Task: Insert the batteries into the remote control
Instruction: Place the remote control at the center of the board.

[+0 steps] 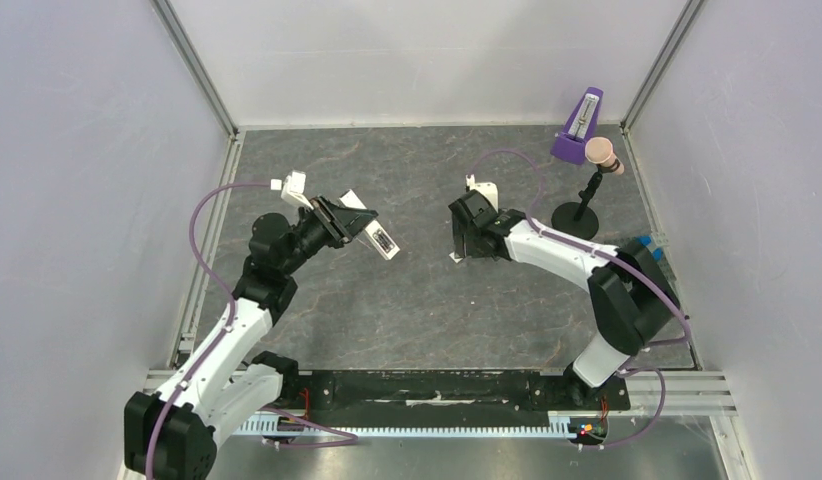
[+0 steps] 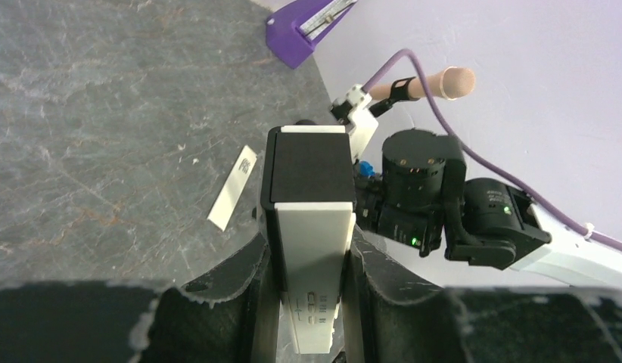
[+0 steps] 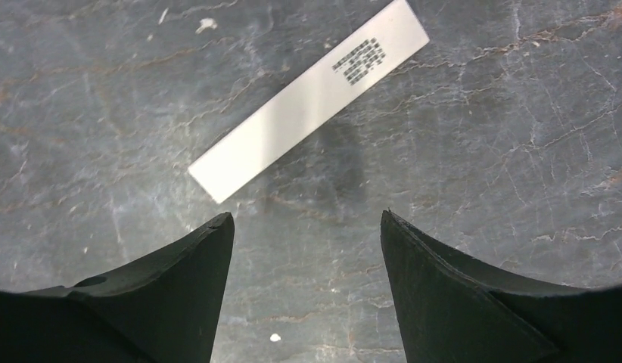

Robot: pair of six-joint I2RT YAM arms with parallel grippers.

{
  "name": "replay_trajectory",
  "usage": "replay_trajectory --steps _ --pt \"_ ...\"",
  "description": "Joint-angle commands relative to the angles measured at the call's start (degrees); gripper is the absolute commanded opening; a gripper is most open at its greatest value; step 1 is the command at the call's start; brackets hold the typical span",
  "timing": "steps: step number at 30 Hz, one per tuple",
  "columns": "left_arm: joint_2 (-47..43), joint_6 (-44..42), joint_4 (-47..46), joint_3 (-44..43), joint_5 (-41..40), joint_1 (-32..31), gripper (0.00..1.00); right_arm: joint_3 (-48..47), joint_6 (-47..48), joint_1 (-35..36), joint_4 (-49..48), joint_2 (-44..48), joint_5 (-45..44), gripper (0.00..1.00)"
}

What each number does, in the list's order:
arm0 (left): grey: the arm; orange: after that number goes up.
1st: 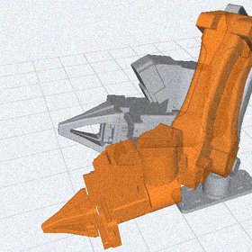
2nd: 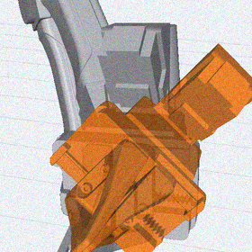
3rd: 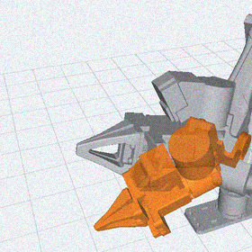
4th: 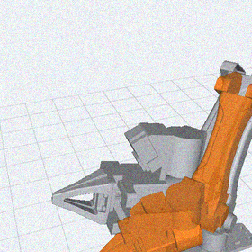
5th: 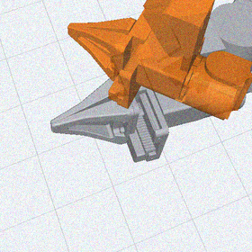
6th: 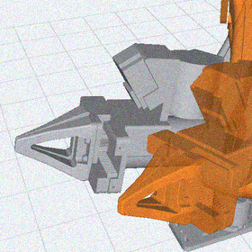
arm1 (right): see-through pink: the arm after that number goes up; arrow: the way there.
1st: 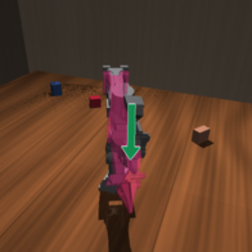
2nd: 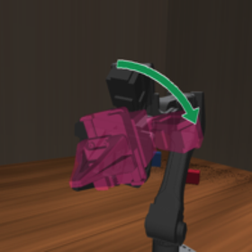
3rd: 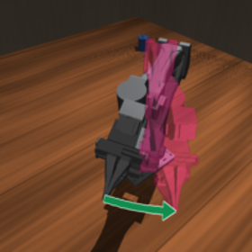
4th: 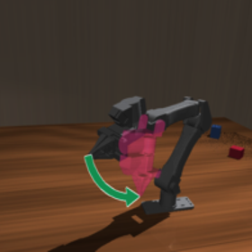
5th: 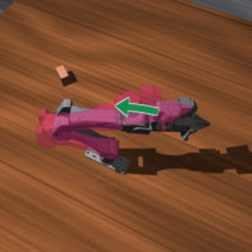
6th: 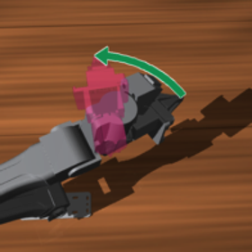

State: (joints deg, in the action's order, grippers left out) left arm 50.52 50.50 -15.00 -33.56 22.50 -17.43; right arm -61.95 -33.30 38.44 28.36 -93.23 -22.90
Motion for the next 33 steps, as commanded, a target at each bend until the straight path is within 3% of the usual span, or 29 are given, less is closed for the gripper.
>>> replay_trajectory --steps 1,6,11,17,21,28,33 --pt "2.5 4.4 -3.8 3.4 -0.3 0.2 0.02 -4.0 -5.1 -2.6 0.0 -2.1 -3.1 0.73" --pt "7.5 12.4 -14.2 9.6 -4.0 -0.8 0.02 -4.1 -7.2 -3.9 -3.8 -1.4 1.4 0.72" --pt "13.7 12.6 -15.1 7.2 -3.5 -1.8 0.02 0.1 7.4 -3.8 -15.2 5.4 28.9 0.77" --pt "15.5 11.7 -11.9 5.3 -3.2 -2.0 0.02 7.5 18.5 -2.1 -23.9 17.1 46.3 0.89" --pt "16.2 11.5 -11.0 4.6 -2.1 -2.0 0.02 4.8 23.7 3.8 -23.9 16.8 45.5 0.95" --pt "15.9 11.7 -9.3 4.3 -1.2 -2.0 0.02 -0.4 25.6 9.7 -23.1 10.5 38.7 0.96" --pt "16.1 12.0 -9.4 4.8 -0.9 -2.0 0.02 -5.3 25.7 11.3 -20.0 5.0 37.7 0.86"
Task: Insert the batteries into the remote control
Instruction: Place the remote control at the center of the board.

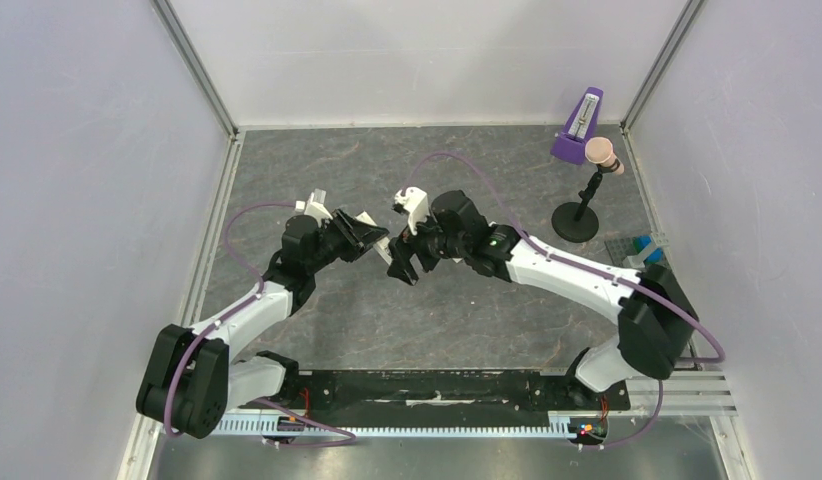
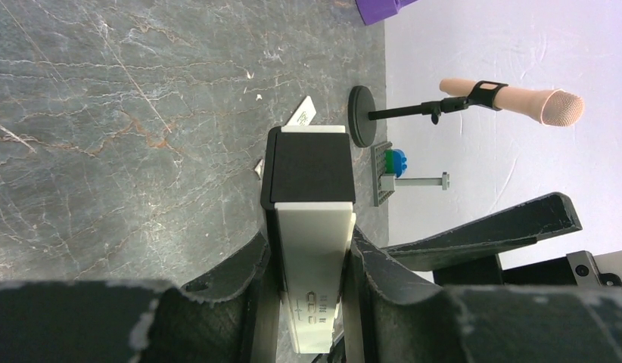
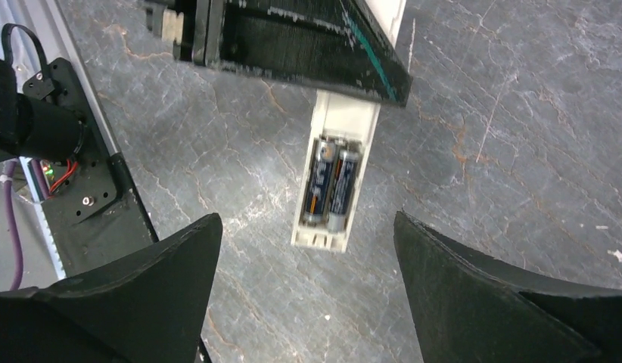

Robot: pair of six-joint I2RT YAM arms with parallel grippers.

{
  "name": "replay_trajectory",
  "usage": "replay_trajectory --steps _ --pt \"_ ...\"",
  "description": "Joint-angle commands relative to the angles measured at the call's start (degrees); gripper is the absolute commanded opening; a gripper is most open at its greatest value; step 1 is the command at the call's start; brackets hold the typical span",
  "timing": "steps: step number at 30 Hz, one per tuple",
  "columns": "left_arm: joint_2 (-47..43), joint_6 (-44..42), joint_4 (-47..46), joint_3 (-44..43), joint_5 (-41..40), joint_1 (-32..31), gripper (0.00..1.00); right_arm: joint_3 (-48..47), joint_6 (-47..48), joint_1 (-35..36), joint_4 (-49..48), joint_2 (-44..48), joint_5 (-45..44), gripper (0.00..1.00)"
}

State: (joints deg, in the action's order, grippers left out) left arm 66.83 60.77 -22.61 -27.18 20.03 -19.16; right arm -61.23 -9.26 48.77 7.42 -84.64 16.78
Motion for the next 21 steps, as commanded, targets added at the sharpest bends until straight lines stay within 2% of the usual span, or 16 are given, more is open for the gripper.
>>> replay_trajectory --steps 1,6,18,19,21 --pt "-0.2 1.7 -1.9 -1.4 1.6 -0.2 0.02 -6.7 1.7 1.0 1.7 -4.7 -2.1 0.83" --pt "0.2 2.0 -2.9 -1.2 2.0 -0.2 0.02 -7.7 1.5 1.8 1.9 -7.0 -4.7 0.74" --pt "0.2 1.9 -4.6 -0.5 2.9 -0.3 0.02 -8.8 1.6 2.2 3.2 -9.6 -4.1 0.36" --pt "0.2 1.8 -4.6 -0.4 2.9 -0.2 0.05 -8.8 1.6 2.3 3.1 -9.5 -4.3 0.32" --pt "0.0 1.5 -4.7 -0.4 3.0 -0.3 0.22 -8.5 1.8 2.4 3.1 -9.3 -4.7 0.28"
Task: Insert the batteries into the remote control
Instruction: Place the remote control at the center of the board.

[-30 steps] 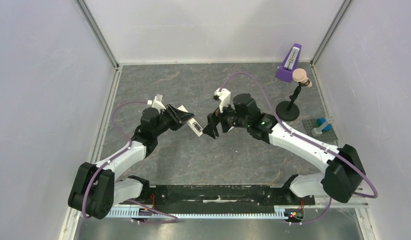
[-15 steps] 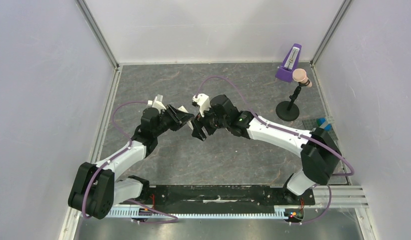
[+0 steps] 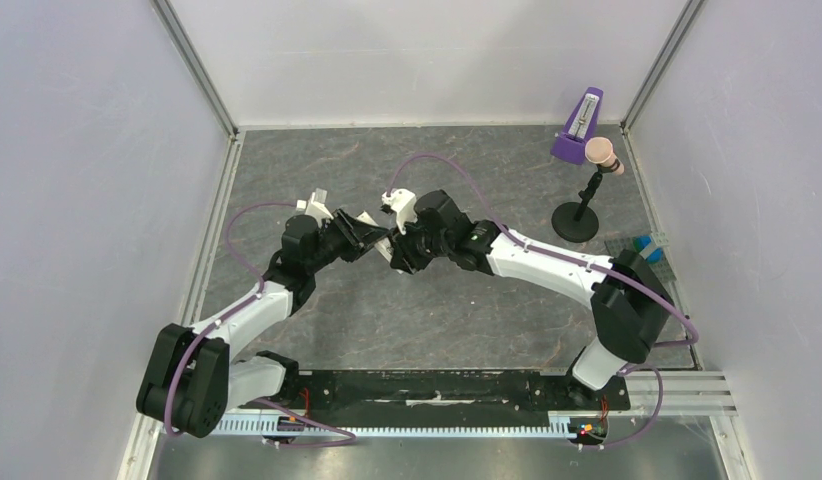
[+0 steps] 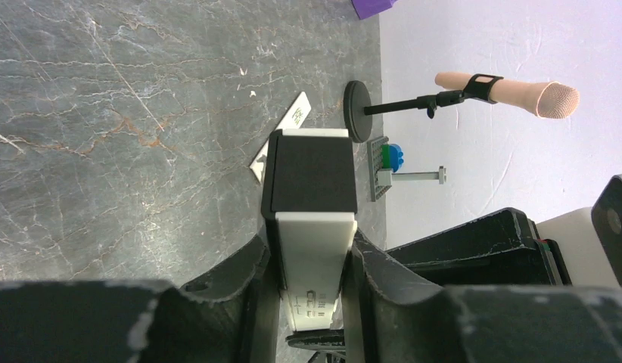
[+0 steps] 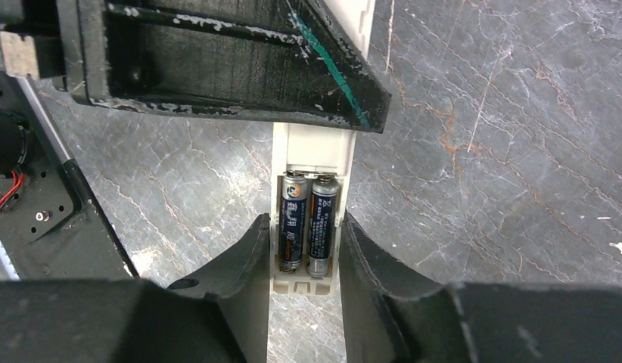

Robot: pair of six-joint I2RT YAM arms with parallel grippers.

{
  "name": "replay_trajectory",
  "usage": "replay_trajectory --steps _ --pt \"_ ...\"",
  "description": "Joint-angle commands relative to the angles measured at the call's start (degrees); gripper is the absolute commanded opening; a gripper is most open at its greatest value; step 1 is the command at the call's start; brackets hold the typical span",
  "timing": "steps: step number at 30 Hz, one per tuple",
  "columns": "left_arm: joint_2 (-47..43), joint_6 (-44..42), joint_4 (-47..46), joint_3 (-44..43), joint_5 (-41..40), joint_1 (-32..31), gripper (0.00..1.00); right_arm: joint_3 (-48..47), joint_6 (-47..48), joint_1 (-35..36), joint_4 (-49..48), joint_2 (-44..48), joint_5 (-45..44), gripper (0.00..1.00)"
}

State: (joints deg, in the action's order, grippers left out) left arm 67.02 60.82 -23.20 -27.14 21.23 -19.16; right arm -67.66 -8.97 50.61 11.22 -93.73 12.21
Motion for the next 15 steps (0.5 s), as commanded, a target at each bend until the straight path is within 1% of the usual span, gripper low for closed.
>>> replay_trajectory --steps 1,2,3,4,6,7,9,11,12,15 --pt "-0.5 1.1 -4.4 -0.4 1.9 -0.3 0.38 -1.9 1.9 0.6 -0.7 -0.1 -0.7 0.27" --pt "-1.0 0.4 -4.2 -0.6 1.8 -0.2 0.49 -1.6 2.4 0.7 -0.7 0.0 -1.3 0.25" --pt "-2.0 -0.7 -2.9 -1.0 1.2 -0.2 0.68 -1.4 3.1 1.0 -0.5 -0.1 -2.6 0.23" --pt "-2.8 -2.0 -0.7 -1.6 -0.3 -0.3 0.74 -0.8 3.8 1.2 -0.5 0.0 -4.3 0.22" --pt "-5.7 -5.8 6.4 -3.1 -4.3 -0.3 0.75 0.7 4.6 1.3 -0.7 0.0 -6.6 0.21" --pt "-7.1 -7.3 10.5 -4.0 -7.9 -0.2 0.76 1.5 5.0 1.4 -0.7 0.0 -7.8 0.21" --pt "-10.6 -8.2 20.3 -4.7 -17.4 -0.2 0.77 3.6 6.2 1.8 -0.8 0.2 -10.1 0.2" --pt "-14.1 -6.8 29.4 -4.3 -27.6 -0.1 0.78 5.4 7.8 2.4 -0.8 0.1 -11.8 0.19" --pt "-15.4 -5.8 31.8 -3.9 -31.1 -0.1 0.78 6.2 8.4 2.8 -0.8 0.0 -12.5 0.19" --pt "-19.1 -4.3 35.8 -2.8 -35.9 -0.1 0.79 7.8 11.1 3.8 -0.6 -0.5 -15.2 0.19"
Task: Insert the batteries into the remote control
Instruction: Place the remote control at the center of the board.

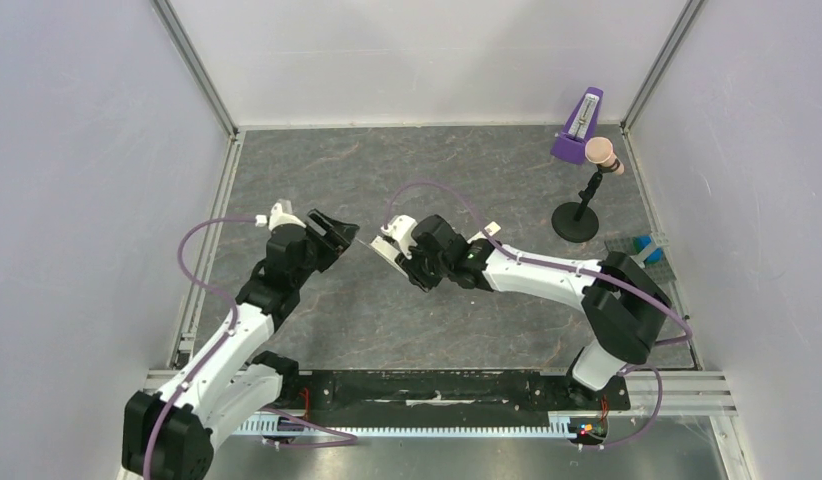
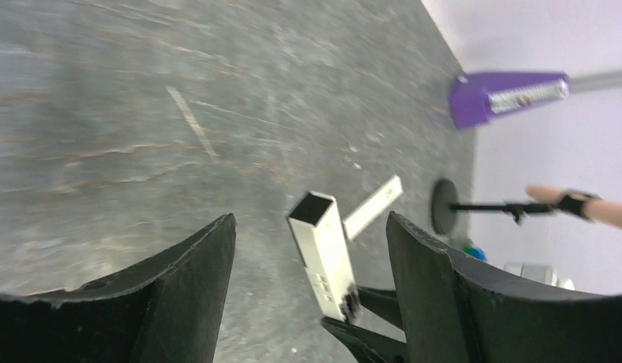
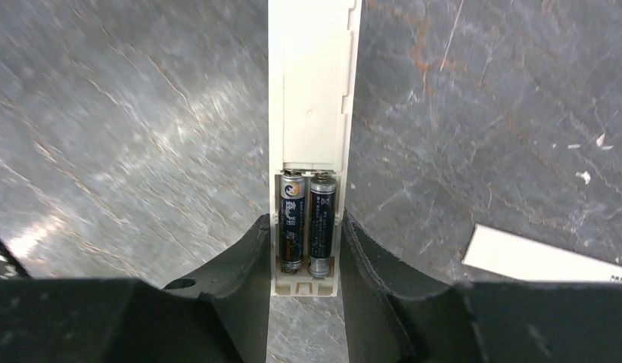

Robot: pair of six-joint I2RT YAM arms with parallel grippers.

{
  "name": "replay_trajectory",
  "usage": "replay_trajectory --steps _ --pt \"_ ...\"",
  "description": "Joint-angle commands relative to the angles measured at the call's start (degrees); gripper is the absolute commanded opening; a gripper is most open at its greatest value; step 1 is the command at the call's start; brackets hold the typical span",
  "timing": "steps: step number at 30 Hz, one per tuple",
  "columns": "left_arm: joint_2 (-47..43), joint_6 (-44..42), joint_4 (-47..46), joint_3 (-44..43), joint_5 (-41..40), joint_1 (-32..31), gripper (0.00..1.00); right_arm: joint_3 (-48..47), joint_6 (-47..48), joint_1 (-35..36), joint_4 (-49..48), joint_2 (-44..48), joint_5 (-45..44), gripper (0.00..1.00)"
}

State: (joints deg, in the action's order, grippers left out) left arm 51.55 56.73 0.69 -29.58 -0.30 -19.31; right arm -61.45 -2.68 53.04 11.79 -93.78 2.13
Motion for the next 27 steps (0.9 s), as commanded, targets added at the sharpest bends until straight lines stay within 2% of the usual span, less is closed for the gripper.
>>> replay_trajectory --steps 1,8,13,18,21,27 --pt "-4.6 -0.2 12.6 -0.3 -15.4 0.1 0.79 2.1 5.7 1.8 -1.0 -0.8 -5.8 0.18" --pt "-5.8 -5.0 13.5 -2.4 -17.1 0.1 0.82 3.3 13.2 4.9 3.6 -2.6 -3.7 0.17" --pt "-5.5 -6.1 13.5 -3.3 -17.8 0.1 0.88 1.8 14.3 5.5 6.3 -5.0 -2.7 0.17" --pt "-2.2 -6.5 16.4 -6.3 -19.7 0.1 0.89 -0.4 14.8 5.9 9.2 -7.8 -3.1 0.21" --pt "0.3 -7.5 18.2 -8.6 -19.7 0.1 0.89 -2.4 14.7 5.9 11.4 -9.5 -3.6 0.31" --pt "0.8 -8.0 16.7 -9.4 -19.0 0.2 0.89 -4.7 12.5 5.8 11.7 -7.0 -6.1 0.7"
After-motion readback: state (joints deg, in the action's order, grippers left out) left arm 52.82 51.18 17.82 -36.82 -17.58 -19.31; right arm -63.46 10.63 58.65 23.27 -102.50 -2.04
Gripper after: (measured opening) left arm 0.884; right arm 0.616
